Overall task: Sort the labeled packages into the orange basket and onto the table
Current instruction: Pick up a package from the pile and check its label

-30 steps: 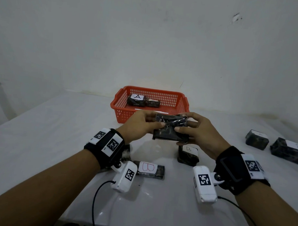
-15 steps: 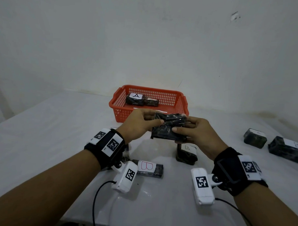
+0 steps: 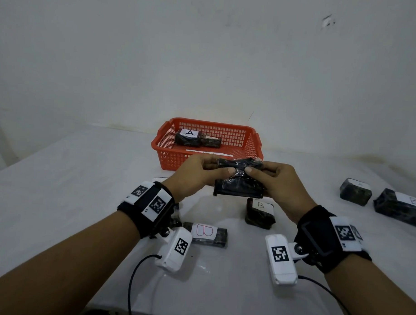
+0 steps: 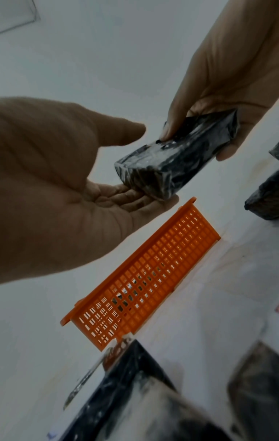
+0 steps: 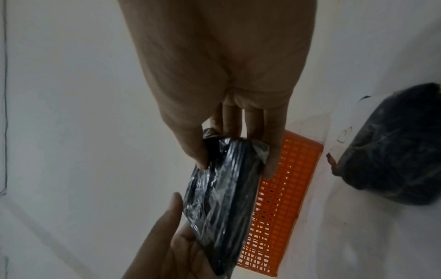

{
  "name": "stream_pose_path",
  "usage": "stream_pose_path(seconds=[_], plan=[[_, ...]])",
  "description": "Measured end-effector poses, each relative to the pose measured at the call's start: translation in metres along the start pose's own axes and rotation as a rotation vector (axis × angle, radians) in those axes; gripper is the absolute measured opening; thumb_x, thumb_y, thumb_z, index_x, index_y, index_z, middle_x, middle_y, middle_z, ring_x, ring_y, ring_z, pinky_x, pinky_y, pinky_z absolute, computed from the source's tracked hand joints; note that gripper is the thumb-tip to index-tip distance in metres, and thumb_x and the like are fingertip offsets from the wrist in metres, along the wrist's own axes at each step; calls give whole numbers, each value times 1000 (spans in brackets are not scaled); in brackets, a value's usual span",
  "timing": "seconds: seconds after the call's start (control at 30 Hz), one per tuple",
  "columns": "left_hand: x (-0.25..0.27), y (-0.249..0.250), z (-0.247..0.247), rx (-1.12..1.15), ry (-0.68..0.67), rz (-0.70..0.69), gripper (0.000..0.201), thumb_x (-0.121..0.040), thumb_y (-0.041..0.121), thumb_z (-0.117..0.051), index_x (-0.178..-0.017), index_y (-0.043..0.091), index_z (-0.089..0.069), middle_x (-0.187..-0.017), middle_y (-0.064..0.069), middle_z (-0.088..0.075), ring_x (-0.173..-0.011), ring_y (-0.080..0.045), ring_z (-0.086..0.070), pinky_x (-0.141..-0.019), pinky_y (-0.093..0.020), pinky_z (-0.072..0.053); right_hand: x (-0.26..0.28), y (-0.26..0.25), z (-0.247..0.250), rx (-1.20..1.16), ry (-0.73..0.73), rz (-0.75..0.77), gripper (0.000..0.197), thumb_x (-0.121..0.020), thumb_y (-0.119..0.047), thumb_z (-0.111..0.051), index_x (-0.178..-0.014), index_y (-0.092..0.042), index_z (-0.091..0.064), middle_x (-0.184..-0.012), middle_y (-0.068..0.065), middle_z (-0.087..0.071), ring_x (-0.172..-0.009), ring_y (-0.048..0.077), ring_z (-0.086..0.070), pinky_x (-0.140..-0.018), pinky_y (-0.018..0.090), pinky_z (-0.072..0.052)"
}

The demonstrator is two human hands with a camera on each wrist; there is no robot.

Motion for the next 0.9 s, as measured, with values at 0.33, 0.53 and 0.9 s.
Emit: stream_pose_path(seconds=[0.33, 0.53, 0.9], plan=[[-3, -2, -2, 18, 2, -9, 38, -87, 7, -79, -124, 7, -71, -117, -6, -78, -109, -20, -75, -98, -40, -60, 0, 2, 6, 93, -42, 21, 41, -80, 0, -85, -120, -4, -74, -105, 11, -81, -93, 22, -80, -73, 23, -63], [-5, -8, -2, -32, 11, -30, 43, -82, -5, -80, -123, 4, -70, -115, -7, -78, -106, -18, -75, -98, -39, -60, 3, 4, 2, 71, -66, -1, 33, -88, -11, -81, -121, -9, -75, -107, 8, -82, -100, 23, -79, -91, 38, -63], [-4, -10, -1, -110, 56, -102, 38, -80, -5, -82, -112, 11, -69, -108, -2, -78, -103, -19, -75, -95, -45, -61, 8, 3, 1, 20, -198, -67, 50, -87, -51, -68, -123, -17, -74, -119, 7, -77, -113, 23, -73, -103, 41, -57]])
Point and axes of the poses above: each hand's wrist, its own x-axis away from the middle knuckle, its own z-axis out of the back of the hand, y = z × x, the point moved 1 cm from there along -x, towards the middle knuckle
